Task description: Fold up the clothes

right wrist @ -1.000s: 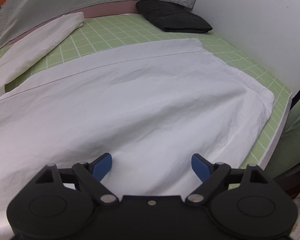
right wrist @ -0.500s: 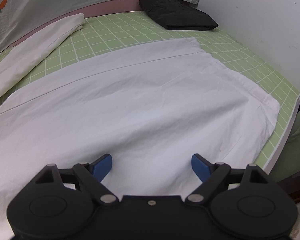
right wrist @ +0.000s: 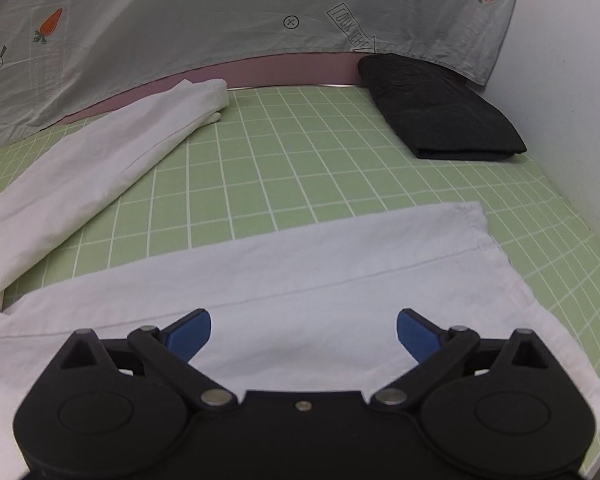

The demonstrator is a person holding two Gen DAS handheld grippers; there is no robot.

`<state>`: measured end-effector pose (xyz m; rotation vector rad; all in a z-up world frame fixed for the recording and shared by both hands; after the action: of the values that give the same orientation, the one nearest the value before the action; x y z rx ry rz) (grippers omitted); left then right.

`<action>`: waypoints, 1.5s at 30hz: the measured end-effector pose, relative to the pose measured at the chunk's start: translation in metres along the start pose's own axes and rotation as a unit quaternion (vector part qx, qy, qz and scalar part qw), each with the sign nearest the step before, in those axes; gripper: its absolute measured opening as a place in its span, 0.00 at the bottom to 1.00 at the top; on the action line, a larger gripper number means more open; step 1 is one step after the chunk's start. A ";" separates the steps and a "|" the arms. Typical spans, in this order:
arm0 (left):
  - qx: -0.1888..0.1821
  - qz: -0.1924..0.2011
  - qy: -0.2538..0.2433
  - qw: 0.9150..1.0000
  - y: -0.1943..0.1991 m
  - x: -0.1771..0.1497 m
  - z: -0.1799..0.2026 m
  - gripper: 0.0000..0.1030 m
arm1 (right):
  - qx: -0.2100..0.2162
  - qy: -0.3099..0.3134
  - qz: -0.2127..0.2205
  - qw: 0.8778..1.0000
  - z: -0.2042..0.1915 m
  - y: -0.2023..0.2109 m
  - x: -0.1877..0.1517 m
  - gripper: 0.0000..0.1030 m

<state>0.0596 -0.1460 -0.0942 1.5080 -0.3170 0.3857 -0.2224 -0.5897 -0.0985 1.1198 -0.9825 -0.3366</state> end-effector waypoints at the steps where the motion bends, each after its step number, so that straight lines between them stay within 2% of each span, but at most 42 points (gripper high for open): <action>1: 0.005 -0.002 0.001 1.000 -0.005 0.003 0.005 0.96 | 0.002 0.001 0.002 1.000 -0.001 -0.005 0.011 0.97; 3: 0.014 -0.006 0.002 1.000 -0.016 0.010 0.016 0.96 | 0.008 -0.001 0.007 1.000 -0.006 -0.018 0.035 0.94; 5: 0.023 -0.010 0.003 1.000 -0.026 0.017 0.027 0.96 | 0.018 -0.005 0.013 1.000 -0.013 -0.032 0.058 0.84; 8: 0.045 -0.026 0.016 0.998 -0.045 0.032 0.036 0.96 | 0.040 -0.014 0.013 0.999 -0.029 -0.054 0.097 0.78; 12: 0.072 -0.039 0.037 0.996 -0.067 0.051 0.043 0.96 | 0.061 -0.008 0.025 0.998 -0.059 -0.086 0.147 0.77; 16: 0.093 -0.054 0.036 0.994 -0.085 0.064 0.050 0.97 | 0.081 0.002 0.029 0.996 -0.088 -0.117 0.187 0.77; 19: 0.087 -0.050 0.054 0.993 -0.091 0.069 0.048 1.00 | 0.100 0.003 0.026 0.995 -0.108 -0.136 0.208 0.77; 23: 0.073 -0.054 0.074 0.993 -0.093 0.072 0.043 1.00 | 0.098 -0.007 0.022 0.995 -0.124 -0.153 0.218 0.77; 24: 0.072 -0.053 0.075 0.993 -0.094 0.071 0.043 1.00 | 0.103 -0.008 0.022 0.994 -0.126 -0.154 0.218 0.75; 25: 0.072 -0.051 0.075 0.993 -0.094 0.071 0.043 1.00 | 0.109 -0.006 0.022 0.994 -0.128 -0.155 0.218 0.60; 26: 0.073 -0.050 0.075 0.993 -0.094 0.071 0.044 1.00 | 0.114 0.000 0.022 0.993 -0.130 -0.154 0.217 0.44; 27: 0.073 -0.050 0.075 0.993 -0.094 0.071 0.044 1.00 | 0.106 0.007 0.027 0.994 -0.131 -0.153 0.217 0.38; 28: 0.072 -0.051 0.076 0.993 -0.094 0.072 0.044 1.00 | 0.101 0.014 0.032 0.994 -0.130 -0.150 0.217 0.18; 29: 0.071 -0.053 0.077 0.993 -0.094 0.072 0.044 1.00 | 0.100 0.018 0.039 0.994 -0.126 -0.146 0.216 0.09; 32: 0.068 -0.057 0.077 0.993 -0.095 0.073 0.043 1.00 | 0.088 0.001 0.060 0.994 -0.103 -0.126 0.210 0.06; 39: 0.061 -0.068 0.065 0.994 -0.097 0.078 0.043 1.00 | -0.001 -0.046 0.120 0.992 -0.020 -0.056 0.178 0.05; 42: 0.059 -0.073 0.055 0.994 -0.099 0.082 0.045 1.00 | -0.034 -0.058 0.154 0.986 0.005 -0.030 0.183 0.05; 45: 0.058 -0.072 0.051 0.994 -0.100 0.085 0.050 1.00 | -0.040 -0.074 0.197 0.977 0.017 -0.004 0.204 0.04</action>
<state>0.1811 -0.1938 -0.1457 1.6084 -0.1057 0.3685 -0.1212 -0.7385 -0.0011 0.8115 -1.2852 -0.1356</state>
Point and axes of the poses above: each gripper's, at about its wrist camera, not at the fingertips, and y roughly against the way its jaws point, z to its right, x to its top, the point moved 3 cm from there along -y, roughly the way its jaws point, and after that the axes turned 11 degrees about -z, right-handed, at the moved point
